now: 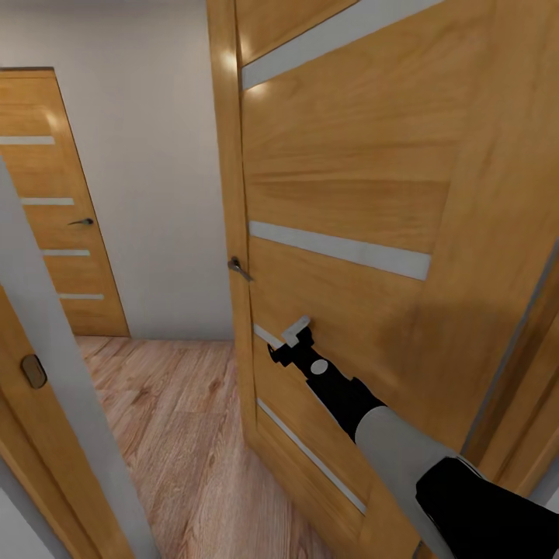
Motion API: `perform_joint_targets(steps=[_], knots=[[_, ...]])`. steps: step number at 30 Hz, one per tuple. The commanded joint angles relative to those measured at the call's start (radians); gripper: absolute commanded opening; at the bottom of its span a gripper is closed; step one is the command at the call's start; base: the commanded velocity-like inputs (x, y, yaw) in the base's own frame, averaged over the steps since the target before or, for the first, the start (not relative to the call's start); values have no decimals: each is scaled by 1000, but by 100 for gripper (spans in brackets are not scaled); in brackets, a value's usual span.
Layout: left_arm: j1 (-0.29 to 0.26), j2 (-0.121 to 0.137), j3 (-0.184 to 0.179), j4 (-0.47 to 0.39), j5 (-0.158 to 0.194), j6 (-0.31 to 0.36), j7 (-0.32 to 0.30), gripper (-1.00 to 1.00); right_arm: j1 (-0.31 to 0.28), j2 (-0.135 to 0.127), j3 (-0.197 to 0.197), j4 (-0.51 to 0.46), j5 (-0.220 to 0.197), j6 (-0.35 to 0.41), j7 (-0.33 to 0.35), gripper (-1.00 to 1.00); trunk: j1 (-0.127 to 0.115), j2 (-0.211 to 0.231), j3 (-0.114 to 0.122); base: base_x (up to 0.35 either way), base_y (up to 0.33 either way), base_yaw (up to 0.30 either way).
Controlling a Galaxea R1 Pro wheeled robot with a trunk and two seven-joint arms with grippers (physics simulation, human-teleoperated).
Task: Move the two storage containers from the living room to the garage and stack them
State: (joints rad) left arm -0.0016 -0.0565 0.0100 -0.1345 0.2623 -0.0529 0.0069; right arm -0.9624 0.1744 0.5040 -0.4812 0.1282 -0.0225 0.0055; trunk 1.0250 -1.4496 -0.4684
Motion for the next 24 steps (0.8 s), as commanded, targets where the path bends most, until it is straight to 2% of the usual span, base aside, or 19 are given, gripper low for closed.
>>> perform_joint_targets(steps=[1,2,4,6,9,19,22,24], knots=[[0,0,1,0,5,-2,1,100,-1,0,-8,0,-9,-3,-26,100,0,0,-1,0,0,0],[0,0,1,0,5,-2,1,100,-1,0,-10,-1,-21,-5,-36,100,0,0,-1,0,0,0],[0,0,1,0,5,-2,1,100,-1,0,-10,-2,-73,-25,-68,100,0,0,-1,0,0,0],[0,0,1,0,5,-2,1,100,-1,0,-9,0,-99,-49,-80,100,0,0,-1,0,0,0],[0,0,2,0,6,-2,1,100,-1,0,-9,2,-115,-72,-87,100,0,0,-1,0,0,0],[0,0,3,0,7,-2,1,100,1,0,-1,7,-117,-83,-99,100,0,0,-1,0,0,0],[0,-1,2,0,6,-2,1,100,3,0,0,8,-117,-82,-116,100,0,0,-1,0,0,0],[0,-1,2,0,6,-2,1,100,6,0,1,8,-118,-80,-151,100,0,0,-1,0,0,0]])
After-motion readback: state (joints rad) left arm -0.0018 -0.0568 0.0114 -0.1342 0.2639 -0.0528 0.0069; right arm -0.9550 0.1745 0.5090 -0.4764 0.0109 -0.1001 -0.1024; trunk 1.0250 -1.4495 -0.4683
